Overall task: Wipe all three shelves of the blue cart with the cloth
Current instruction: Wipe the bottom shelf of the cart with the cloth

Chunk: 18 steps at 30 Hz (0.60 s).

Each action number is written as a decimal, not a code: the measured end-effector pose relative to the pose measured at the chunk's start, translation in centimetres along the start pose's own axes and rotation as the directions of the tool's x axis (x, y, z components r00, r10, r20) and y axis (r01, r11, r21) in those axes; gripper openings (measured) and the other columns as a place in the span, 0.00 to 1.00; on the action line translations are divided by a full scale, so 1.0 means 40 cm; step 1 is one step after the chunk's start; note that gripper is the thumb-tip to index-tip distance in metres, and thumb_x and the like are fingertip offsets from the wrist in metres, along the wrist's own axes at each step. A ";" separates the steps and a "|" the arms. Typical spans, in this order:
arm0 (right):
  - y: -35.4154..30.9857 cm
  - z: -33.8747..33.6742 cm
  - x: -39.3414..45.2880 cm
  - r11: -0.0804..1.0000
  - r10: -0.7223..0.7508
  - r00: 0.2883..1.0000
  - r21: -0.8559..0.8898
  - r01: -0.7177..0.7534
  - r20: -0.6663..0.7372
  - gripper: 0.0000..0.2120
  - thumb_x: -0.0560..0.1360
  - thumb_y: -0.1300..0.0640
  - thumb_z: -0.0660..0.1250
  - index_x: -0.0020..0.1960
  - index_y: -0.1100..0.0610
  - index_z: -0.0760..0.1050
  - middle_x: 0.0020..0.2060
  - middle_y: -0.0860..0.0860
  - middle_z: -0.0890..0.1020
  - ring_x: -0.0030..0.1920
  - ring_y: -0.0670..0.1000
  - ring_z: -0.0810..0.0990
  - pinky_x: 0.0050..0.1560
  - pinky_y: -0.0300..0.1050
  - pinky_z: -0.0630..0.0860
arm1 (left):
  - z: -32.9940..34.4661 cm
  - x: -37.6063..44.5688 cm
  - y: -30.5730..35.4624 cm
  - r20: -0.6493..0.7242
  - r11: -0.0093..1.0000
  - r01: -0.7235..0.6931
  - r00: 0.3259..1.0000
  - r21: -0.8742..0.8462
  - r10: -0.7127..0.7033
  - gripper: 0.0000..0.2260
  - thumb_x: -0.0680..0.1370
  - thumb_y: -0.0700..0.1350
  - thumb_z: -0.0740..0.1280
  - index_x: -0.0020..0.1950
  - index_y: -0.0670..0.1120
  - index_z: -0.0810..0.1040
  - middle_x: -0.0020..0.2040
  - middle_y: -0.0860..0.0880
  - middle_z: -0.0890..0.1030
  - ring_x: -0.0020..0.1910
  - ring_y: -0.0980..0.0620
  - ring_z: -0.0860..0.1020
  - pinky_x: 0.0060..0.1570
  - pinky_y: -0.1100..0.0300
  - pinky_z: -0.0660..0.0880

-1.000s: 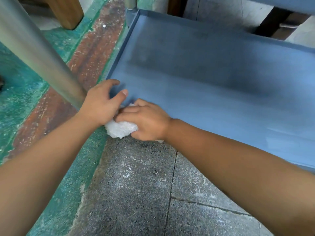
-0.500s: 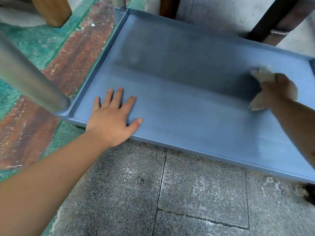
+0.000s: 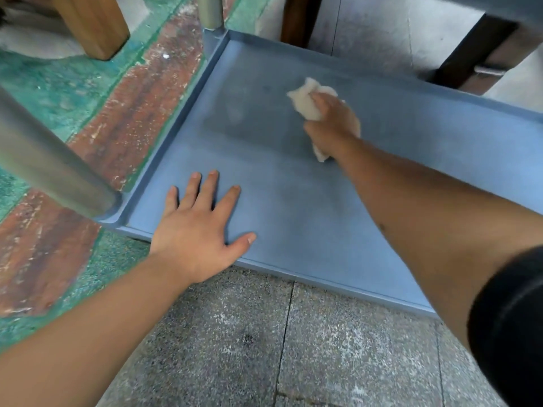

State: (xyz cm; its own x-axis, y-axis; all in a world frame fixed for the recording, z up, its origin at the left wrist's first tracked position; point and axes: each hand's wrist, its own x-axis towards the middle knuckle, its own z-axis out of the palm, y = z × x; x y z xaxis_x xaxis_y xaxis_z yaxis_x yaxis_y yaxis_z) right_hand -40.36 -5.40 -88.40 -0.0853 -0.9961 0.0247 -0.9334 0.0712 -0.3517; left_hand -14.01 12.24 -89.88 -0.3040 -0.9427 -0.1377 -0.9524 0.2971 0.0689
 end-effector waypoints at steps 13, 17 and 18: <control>-0.063 0.018 -0.172 0.895 -0.413 0.903 0.127 0.427 -0.123 0.25 0.67 0.55 0.64 0.62 0.58 0.79 0.60 0.57 0.81 0.60 0.60 0.79 0.60 0.44 0.67 | 0.001 -0.004 0.005 -0.071 1.000 0.010 0.997 -0.029 -0.012 0.44 0.72 0.74 0.45 0.79 0.48 0.48 0.79 0.43 0.54 0.78 0.43 0.50 0.73 0.40 0.52; 0.259 -0.118 -0.109 0.983 0.170 0.925 0.124 -0.136 -0.340 0.25 0.69 0.55 0.64 0.66 0.51 0.74 0.64 0.55 0.76 0.60 0.61 0.76 0.60 0.48 0.70 | -0.005 -0.001 0.007 -0.046 1.000 -0.004 0.999 0.020 0.005 0.43 0.72 0.74 0.41 0.79 0.49 0.50 0.79 0.42 0.53 0.78 0.42 0.50 0.73 0.40 0.52; 0.337 -0.147 -0.104 0.948 0.319 0.893 0.125 -0.294 -0.316 0.26 0.69 0.54 0.64 0.68 0.50 0.70 0.66 0.55 0.73 0.59 0.62 0.76 0.60 0.51 0.71 | -0.006 -0.001 0.007 -0.040 1.000 -0.004 0.999 0.027 0.005 0.43 0.72 0.75 0.41 0.79 0.49 0.51 0.79 0.42 0.54 0.78 0.41 0.51 0.72 0.39 0.53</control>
State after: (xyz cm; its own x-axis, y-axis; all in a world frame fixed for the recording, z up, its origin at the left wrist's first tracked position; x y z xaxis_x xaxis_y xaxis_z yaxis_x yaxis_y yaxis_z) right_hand -54.63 0.00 -87.73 -0.4843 -0.8503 0.2058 -0.8158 0.3540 -0.4573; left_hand -14.27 12.32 -89.61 -0.3075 -0.9465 -0.0978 -0.9515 0.3047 0.0428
